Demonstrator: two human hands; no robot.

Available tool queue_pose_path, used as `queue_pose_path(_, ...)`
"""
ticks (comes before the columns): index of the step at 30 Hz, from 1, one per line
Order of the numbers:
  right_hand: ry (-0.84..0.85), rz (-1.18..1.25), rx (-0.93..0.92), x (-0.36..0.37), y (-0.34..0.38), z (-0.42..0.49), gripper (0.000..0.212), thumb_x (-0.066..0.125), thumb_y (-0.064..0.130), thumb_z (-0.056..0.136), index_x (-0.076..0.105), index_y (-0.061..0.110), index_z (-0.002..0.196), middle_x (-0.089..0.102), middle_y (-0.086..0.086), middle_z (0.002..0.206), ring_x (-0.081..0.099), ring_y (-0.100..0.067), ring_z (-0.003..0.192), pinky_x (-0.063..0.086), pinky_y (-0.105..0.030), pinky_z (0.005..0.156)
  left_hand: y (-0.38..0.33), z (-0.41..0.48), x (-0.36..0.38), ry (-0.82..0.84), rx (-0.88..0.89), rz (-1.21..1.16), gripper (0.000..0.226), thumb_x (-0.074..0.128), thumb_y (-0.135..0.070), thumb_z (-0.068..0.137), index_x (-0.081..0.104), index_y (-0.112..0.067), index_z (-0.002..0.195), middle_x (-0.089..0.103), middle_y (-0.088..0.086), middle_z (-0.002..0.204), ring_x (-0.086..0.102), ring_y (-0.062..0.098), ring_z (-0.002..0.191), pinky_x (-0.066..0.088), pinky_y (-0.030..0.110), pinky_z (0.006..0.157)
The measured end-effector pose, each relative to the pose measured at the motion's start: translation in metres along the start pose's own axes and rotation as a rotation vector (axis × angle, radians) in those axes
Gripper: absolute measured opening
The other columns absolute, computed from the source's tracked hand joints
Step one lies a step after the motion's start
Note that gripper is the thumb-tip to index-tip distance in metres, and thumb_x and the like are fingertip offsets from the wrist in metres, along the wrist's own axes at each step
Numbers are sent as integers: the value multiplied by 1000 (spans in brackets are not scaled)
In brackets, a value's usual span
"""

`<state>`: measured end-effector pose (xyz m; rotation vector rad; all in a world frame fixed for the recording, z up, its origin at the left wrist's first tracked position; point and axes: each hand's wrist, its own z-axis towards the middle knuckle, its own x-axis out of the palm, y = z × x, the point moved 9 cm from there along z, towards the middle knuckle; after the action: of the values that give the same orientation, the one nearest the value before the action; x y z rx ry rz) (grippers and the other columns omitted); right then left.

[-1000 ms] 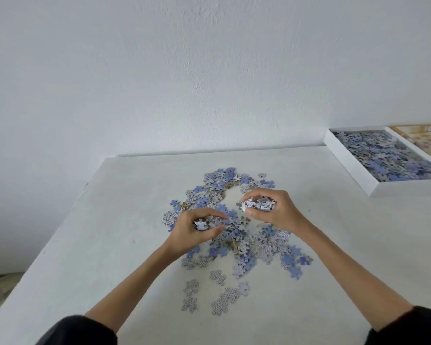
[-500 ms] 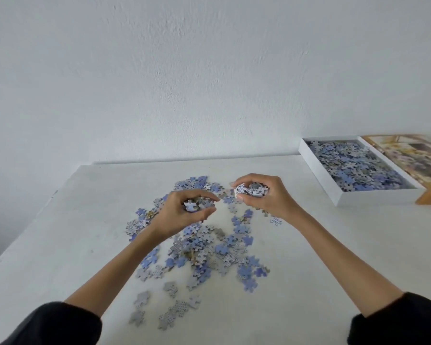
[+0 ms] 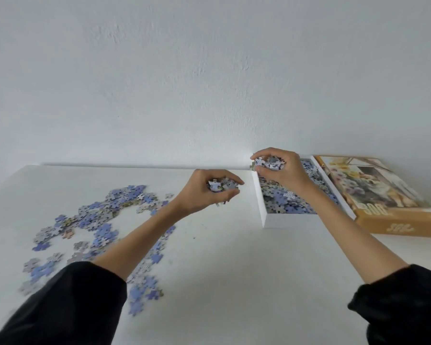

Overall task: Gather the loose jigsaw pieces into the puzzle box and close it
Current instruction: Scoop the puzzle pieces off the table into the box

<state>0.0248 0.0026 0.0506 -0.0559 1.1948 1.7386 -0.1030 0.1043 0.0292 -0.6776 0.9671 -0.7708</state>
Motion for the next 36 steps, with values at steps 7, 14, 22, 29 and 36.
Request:
queue_pose_path(7, -20, -124, 89, -67, -84, 0, 20, 72, 23, 77, 67, 23, 96, 66, 17, 98, 57, 10, 94, 37, -7, 88, 2, 79, 89, 105, 33, 37, 16, 71, -18, 81, 71, -15, 97, 71, -5, 91, 64, 6, 71, 49, 20, 62)
queue_pose_path(14, 89, -243, 251, -75, -163, -2, 31, 57, 59, 74, 62, 41, 100, 66, 20, 92, 60, 0, 89, 48, -29, 83, 33, 117, 168, 285, 184, 412, 31, 68, -44, 78, 71, -21, 98, 60, -3, 103, 54, 11, 96, 42, 29, 86)
queue_pose_path(22, 200, -313, 180, -58, -192, 0, 15, 65, 24, 83, 68, 25, 98, 64, 10, 96, 57, -4, 90, 48, -30, 84, 49, 96, 181, 436, 265, 498, 36, 46, -44, 93, 59, -25, 121, 53, -3, 124, 48, 10, 113, 41, 28, 95)
queue_pose_path(29, 140, -297, 165, -59, -187, 2, 20, 60, 28, 87, 65, 26, 107, 64, 8, 107, 55, -7, 102, 43, -29, 91, 50, 102, 176, 357, 265, 621, 36, 42, -36, 95, 60, -19, 121, 56, 2, 129, 54, 19, 116, 44, 36, 97)
queue_pose_path(36, 87, -303, 198, -64, -181, -7, 23, 53, 17, 92, 64, 22, 111, 63, 6, 116, 53, -11, 113, 41, -38, 99, 37, 97, 164, 293, 217, 482, 32, 45, -29, 97, 62, -15, 120, 59, -1, 123, 57, 14, 107, 48, 28, 86)
